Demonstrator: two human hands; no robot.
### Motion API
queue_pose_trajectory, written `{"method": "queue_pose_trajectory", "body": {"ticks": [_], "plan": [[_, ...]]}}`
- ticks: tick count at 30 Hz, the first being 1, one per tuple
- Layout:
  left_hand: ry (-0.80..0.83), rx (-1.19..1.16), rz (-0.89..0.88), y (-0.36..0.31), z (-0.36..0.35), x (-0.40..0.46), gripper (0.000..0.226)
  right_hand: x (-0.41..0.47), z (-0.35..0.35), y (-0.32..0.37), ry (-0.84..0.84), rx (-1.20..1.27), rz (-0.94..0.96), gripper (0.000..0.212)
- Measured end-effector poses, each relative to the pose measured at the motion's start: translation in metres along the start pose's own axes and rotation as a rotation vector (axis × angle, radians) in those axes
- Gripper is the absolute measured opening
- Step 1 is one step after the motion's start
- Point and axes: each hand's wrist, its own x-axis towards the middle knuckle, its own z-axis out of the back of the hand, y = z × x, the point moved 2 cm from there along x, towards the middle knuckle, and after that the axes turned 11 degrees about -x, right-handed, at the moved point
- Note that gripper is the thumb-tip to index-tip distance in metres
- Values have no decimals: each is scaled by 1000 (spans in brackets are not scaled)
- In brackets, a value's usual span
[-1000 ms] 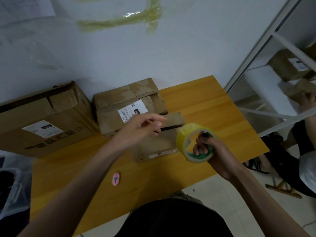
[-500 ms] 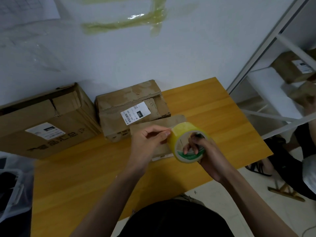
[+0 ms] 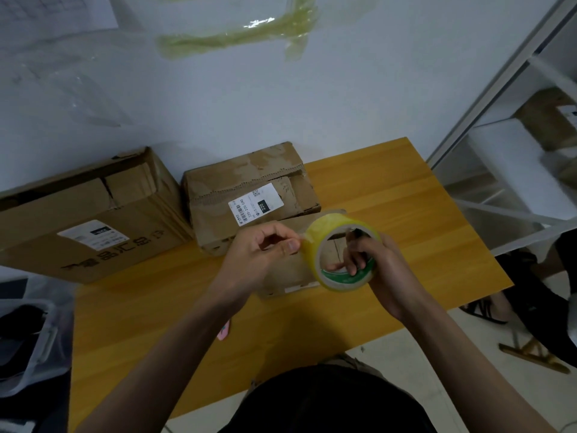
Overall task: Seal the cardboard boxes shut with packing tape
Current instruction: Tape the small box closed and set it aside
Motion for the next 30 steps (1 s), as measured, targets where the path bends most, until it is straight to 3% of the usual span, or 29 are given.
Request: {"method": "queue_pose_trajectory", "body": {"ticks": [10, 17, 23, 26, 30], "plan": [[57, -181, 88, 2, -5, -6, 19, 5, 3, -2, 107, 94, -33, 35], [179, -121, 145, 7, -3, -13, 30, 3, 25, -5, 152, -171, 99, 15], [39, -122, 150, 18, -25, -16, 29, -1, 31, -10, 77, -277, 118, 17], [-53, -161, 170, 20, -27, -14, 21, -3, 30, -13, 94, -279, 100, 28], [-113, -19, 103, 17, -27, -11, 11, -4, 28, -14, 102, -324, 98, 44]]}}
